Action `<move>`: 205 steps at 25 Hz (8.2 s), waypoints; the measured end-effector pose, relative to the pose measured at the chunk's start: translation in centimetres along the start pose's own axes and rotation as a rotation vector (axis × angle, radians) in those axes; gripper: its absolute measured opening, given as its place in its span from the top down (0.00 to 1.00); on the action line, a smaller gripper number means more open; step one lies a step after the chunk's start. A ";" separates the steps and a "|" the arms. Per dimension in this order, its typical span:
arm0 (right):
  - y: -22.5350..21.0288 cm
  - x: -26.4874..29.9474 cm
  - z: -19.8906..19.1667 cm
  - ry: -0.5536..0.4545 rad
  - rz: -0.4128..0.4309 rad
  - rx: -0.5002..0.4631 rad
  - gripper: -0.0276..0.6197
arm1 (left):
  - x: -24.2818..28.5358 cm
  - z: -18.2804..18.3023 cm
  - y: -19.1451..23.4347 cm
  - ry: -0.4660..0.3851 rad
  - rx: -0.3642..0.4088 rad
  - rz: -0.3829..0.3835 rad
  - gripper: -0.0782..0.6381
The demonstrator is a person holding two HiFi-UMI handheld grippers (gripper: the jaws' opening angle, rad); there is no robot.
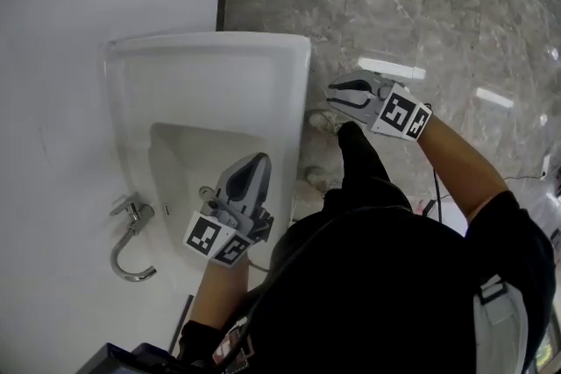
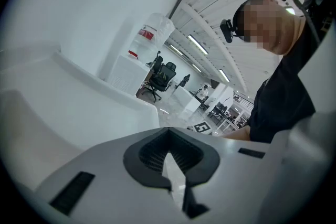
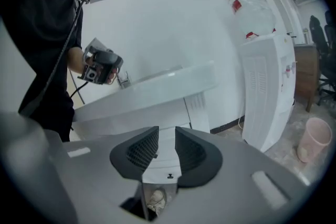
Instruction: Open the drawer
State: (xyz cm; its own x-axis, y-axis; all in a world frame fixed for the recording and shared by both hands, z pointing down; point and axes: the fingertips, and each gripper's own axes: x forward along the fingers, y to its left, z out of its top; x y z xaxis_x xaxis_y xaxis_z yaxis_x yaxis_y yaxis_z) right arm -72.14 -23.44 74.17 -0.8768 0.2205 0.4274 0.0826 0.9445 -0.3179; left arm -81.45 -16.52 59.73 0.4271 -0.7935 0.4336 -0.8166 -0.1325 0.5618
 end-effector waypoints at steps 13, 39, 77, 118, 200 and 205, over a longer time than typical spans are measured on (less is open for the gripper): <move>5.1 10.7 -10.4 0.155 0.108 -0.100 0.72 | 2.0 -2.3 -0.6 0.043 0.009 -0.020 0.90; 4.8 19.2 -15.4 0.310 -0.057 -0.275 0.72 | 1.4 -3.2 -0.2 0.045 -0.014 -0.022 0.90; 5.3 7.7 -21.5 0.395 -0.070 -0.220 0.73 | 1.2 -2.5 -2.5 0.019 0.007 -0.034 0.90; 5.4 0.4 -25.6 0.433 -0.110 -0.140 0.73 | -0.5 -1.8 -2.7 0.025 0.037 -0.042 0.90; 56.3 19.0 37.5 -0.041 0.702 -0.471 0.96 | -67.8 -6.8 -12.2 -0.955 -0.023 0.967 0.90; 53.6 19.3 37.0 -0.036 0.666 -0.428 0.96 | -65.7 -6.2 -10.6 -0.935 -0.023 0.914 0.90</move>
State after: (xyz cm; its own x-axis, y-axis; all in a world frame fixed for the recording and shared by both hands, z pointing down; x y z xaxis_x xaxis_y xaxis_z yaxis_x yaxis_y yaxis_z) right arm -102.16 22.48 34.06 -0.5925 0.7715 0.2317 0.7643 0.6293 -0.1411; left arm -98.46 40.70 29.63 -0.7118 -0.7022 0.0174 -0.6556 0.6731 0.3422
